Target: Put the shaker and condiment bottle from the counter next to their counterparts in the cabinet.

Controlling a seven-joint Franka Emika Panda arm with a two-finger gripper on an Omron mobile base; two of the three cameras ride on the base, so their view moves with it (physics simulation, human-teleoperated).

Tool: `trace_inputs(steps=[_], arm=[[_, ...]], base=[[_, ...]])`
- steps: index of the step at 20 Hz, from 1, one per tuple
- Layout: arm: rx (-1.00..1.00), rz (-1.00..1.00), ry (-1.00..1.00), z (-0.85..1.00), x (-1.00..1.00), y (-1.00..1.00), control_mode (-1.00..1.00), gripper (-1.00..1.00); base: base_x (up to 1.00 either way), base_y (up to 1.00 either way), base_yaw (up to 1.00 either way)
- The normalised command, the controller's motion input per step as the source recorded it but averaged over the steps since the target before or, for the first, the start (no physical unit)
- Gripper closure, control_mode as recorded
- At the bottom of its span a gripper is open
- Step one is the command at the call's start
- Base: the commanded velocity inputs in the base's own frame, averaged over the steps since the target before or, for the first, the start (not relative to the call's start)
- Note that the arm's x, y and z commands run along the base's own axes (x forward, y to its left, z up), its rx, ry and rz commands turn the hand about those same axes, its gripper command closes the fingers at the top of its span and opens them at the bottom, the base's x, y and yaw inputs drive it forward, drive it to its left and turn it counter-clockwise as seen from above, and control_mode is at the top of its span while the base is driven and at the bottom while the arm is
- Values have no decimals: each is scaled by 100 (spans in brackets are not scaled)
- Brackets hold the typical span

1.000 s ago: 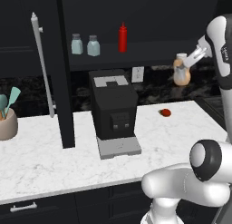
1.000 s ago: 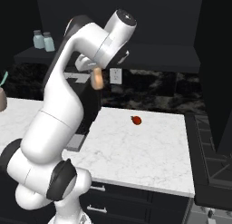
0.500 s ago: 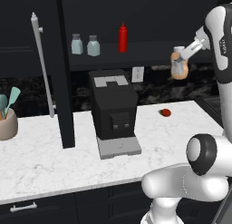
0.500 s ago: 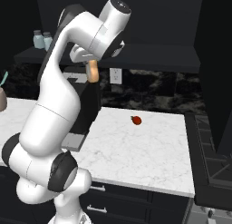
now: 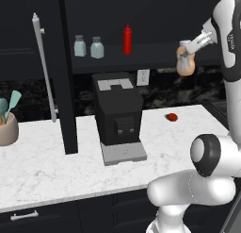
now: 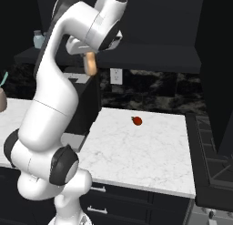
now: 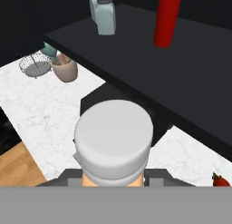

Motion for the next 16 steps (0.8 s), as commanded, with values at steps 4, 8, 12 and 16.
trace_inputs(steps=[4,8,12,16], arm=[[0,-4,-7,14,0,11,-100,100],[0,-4,-9,4,0,16,-100,100],[0,-4,-9,0,0,20,-100,100],[0,-4,-10,0,0,18,-100,100]], base=[[0,0,0],[0,0,0],[0,0,0],[0,0,0]])
